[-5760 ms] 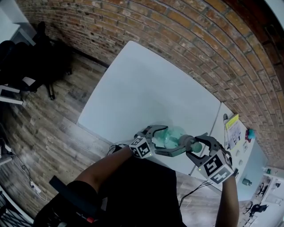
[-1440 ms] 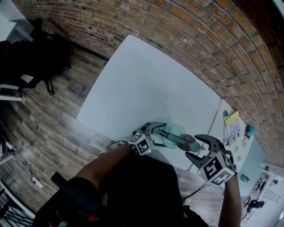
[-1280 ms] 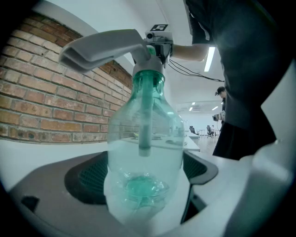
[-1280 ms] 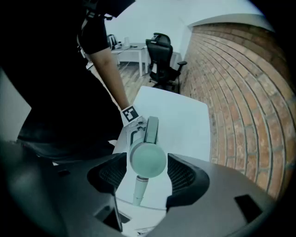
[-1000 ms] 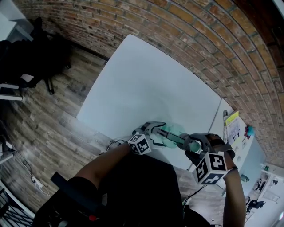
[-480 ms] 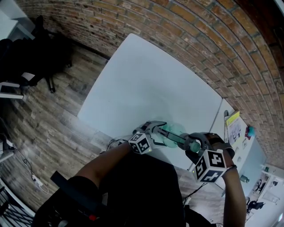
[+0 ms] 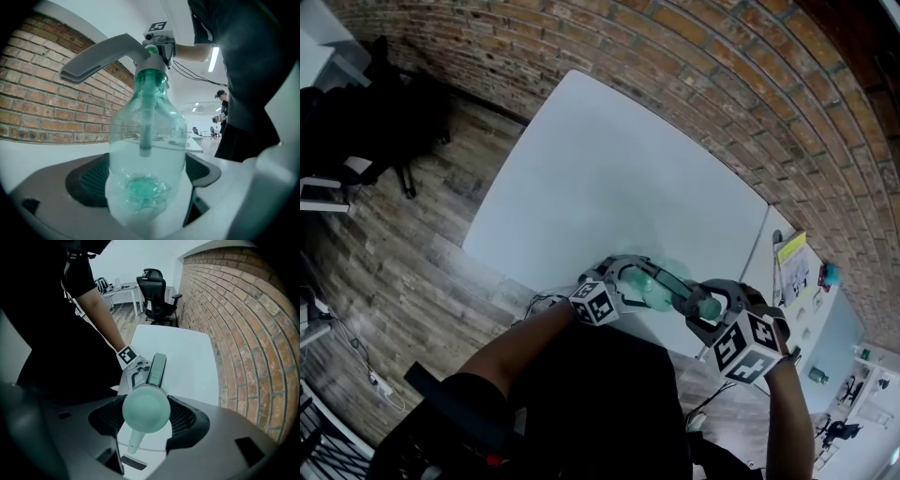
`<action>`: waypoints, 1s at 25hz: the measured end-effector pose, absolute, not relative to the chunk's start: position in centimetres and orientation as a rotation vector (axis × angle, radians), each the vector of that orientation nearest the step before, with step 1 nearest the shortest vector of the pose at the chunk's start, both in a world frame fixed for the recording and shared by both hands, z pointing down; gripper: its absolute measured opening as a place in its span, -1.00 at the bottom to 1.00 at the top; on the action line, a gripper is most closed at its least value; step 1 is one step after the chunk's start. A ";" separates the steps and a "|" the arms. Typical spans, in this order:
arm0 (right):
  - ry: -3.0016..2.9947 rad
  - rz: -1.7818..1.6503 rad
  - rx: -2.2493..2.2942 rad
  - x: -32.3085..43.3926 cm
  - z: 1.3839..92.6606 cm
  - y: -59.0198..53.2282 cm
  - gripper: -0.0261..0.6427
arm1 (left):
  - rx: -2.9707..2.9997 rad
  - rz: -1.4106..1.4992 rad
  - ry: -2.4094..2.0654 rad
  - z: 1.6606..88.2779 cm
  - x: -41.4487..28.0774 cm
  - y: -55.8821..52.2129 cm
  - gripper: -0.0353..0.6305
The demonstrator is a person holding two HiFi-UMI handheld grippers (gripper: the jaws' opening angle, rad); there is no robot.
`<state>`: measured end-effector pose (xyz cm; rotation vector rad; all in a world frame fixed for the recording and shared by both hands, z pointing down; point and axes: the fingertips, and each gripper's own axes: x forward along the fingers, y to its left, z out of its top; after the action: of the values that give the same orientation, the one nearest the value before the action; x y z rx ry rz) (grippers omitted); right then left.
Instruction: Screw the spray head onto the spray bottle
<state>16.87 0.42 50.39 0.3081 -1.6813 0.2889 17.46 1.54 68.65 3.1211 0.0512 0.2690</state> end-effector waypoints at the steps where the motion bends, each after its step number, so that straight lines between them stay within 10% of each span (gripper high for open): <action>1: -1.681 0.300 0.321 16.9 50.4 0.4 -0.15 | 3.118 0.266 0.049 68.6 17.4 1.6 0.63; 25: -1.727 0.582 0.700 17.4 50.3 -0.1 -0.15 | 3.097 0.275 0.065 68.7 17.6 1.6 0.63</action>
<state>17.38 -0.14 50.30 0.6996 -1.7270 0.5821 17.56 1.57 68.68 3.0975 0.0645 0.2755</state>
